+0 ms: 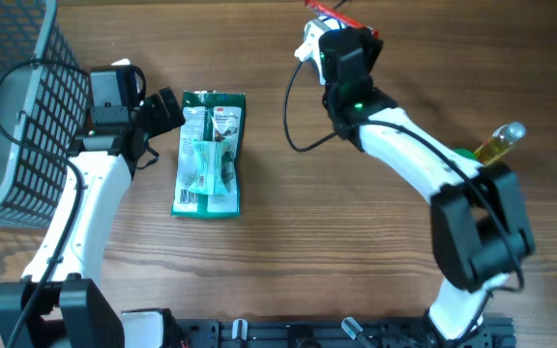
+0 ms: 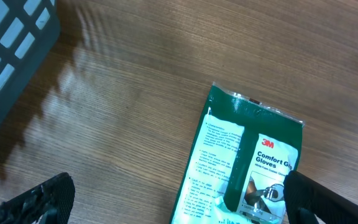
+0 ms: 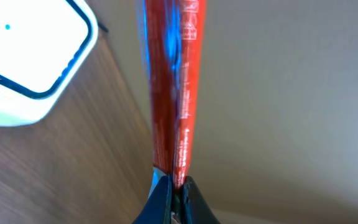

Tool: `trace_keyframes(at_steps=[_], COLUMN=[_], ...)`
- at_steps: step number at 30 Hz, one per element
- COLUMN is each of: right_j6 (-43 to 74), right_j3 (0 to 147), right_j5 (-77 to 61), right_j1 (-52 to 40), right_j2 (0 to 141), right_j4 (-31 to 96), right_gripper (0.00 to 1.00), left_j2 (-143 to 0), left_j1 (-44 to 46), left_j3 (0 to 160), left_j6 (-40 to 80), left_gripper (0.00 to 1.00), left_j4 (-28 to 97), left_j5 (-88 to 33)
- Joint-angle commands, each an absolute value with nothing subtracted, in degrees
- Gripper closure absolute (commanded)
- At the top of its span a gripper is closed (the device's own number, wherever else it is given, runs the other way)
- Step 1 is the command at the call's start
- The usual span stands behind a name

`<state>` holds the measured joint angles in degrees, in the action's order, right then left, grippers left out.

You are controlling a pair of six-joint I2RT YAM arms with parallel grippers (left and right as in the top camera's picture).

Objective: Scan the item barcode
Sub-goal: 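Hold the red stick in front of the scanner window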

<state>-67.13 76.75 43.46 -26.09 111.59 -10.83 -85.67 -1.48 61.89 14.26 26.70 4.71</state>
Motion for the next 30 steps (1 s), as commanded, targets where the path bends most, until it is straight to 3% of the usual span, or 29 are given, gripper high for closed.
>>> trace_keyframes(at_steps=[1, 8, 23, 30], right_j6=[-67.42, -67.48, -65.36, -51.27], right_j3=[77.34, 77.34, 77.34, 77.34], right_j5=[49.45, 55.96, 54.0, 50.0], right_j1=[-26.11, -26.11, -26.35, -26.39], right_j2=[117.14, 125.71, 125.71, 113.97], right_j4=[-14.63, -20.29, -14.7, 4.25], right_gripper=[0.96, 0.96, 0.96, 0.96], left_j2=[-85.52, -85.52, -85.52, -85.52], left_j1=[-1.67, -1.67, -1.67, -1.67], left_j3=[62.33, 62.33, 62.33, 62.33], left_j6=[13.76, 13.76, 13.76, 13.76], left_gripper=[0.0, 0.0, 0.0, 0.0], left_j4=[26.57, 26.57, 26.57, 26.57], left_j5=[5.23, 5.23, 5.23, 5.23])
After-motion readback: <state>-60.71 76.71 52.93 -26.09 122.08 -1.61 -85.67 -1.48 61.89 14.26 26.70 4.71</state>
